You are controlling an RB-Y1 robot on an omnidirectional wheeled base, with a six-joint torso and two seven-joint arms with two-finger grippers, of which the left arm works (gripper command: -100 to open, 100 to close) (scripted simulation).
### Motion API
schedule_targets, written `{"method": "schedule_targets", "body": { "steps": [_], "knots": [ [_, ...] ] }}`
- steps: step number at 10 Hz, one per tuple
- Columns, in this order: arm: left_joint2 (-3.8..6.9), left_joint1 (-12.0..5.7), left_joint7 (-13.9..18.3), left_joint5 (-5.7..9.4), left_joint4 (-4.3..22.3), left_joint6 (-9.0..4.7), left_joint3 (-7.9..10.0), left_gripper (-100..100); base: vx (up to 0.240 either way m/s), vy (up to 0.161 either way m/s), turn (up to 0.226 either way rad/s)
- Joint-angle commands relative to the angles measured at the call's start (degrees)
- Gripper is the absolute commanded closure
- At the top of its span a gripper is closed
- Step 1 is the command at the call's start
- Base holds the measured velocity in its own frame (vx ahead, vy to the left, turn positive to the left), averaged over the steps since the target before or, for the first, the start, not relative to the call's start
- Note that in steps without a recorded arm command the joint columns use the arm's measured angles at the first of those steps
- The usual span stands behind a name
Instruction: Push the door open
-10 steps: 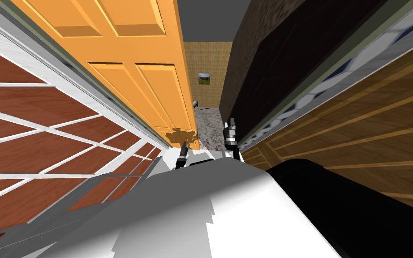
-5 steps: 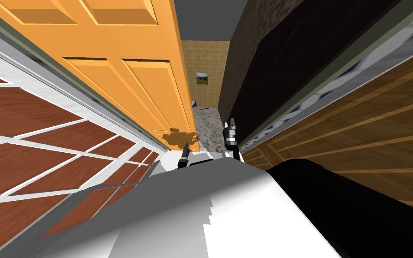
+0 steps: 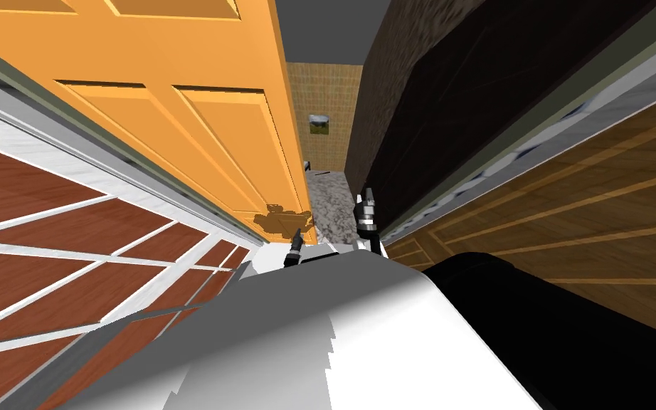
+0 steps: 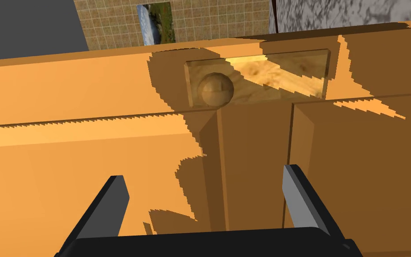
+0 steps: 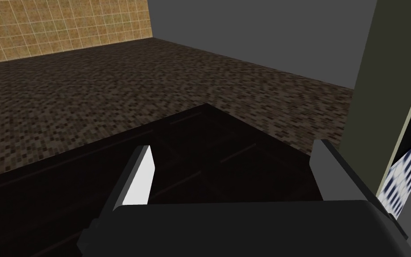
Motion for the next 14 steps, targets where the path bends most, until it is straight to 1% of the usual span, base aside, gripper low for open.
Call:
{"method": "schedule_targets", "body": {
  "steps": [1,4,7,8,9,14],
  "knots": [
    [0.28,-0.24,-0.1,0.09,0.4,-0.18,0.21,-100,0.166,-0.04,-0.032],
    [0.21,-0.96,-0.3,0.31,1.7,-0.63,0.72,-100,0.21,-0.052,-0.025],
    [-0.61,-1.71,-0.5,0.54,3.1,-1.09,1.24,-100,0.205,-0.048,-0.025],
    [-0.45,-1.55,-0.5,0.49,2.8,-0.99,1.13,-100,0.077,-0.018,0.002],
    [-0.45,-1.55,-0.5,0.49,2.8,-0.99,1.13,100,-0.013,0.002,0.008],
    [-0.45,-1.55,-0.5,0.49,2.8,-0.99,1.13,100,-0.012,0.003,-0.005]
  ]
}}
